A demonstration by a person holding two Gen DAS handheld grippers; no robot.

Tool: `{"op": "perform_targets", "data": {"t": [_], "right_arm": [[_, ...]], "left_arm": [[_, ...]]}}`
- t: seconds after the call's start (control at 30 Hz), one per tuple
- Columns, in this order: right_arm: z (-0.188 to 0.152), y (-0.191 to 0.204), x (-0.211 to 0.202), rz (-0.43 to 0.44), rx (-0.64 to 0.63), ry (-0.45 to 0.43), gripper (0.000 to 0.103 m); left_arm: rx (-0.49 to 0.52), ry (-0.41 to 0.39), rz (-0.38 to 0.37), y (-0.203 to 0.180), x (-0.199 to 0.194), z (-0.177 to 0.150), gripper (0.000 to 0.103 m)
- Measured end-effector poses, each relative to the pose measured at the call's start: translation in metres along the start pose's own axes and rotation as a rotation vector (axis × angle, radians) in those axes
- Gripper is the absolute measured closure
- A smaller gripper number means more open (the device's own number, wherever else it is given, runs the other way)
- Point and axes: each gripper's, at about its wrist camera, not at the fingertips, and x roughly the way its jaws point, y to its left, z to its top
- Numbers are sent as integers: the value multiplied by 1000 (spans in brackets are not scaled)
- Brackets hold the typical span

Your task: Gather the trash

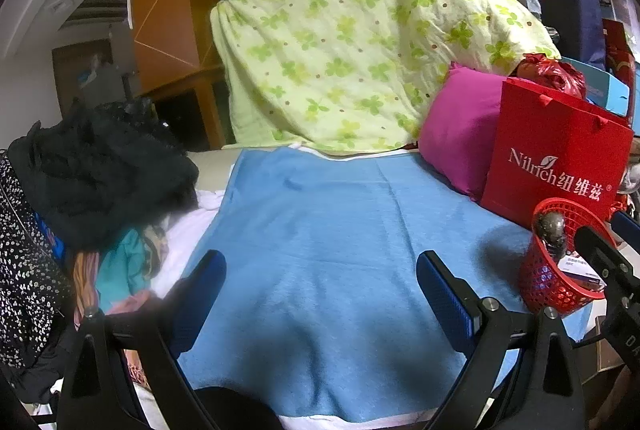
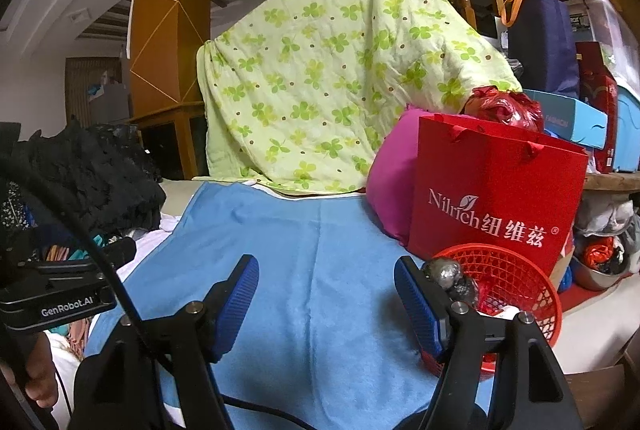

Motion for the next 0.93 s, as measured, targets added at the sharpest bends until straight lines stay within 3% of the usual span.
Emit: {"op": "perform_targets", "data": {"t": [0.7,0.83,0.93], "right_arm": [[-4,12,70,13,3,60,29],[-10,12,95,9,9,92,29],[-22,12,127,-2,5,126,29]], "left_arm": [[-17,43,22,18,52,6,7],[-18,29,22,19,72,7,7],[-64,57,19,25,108,3,7]]}}
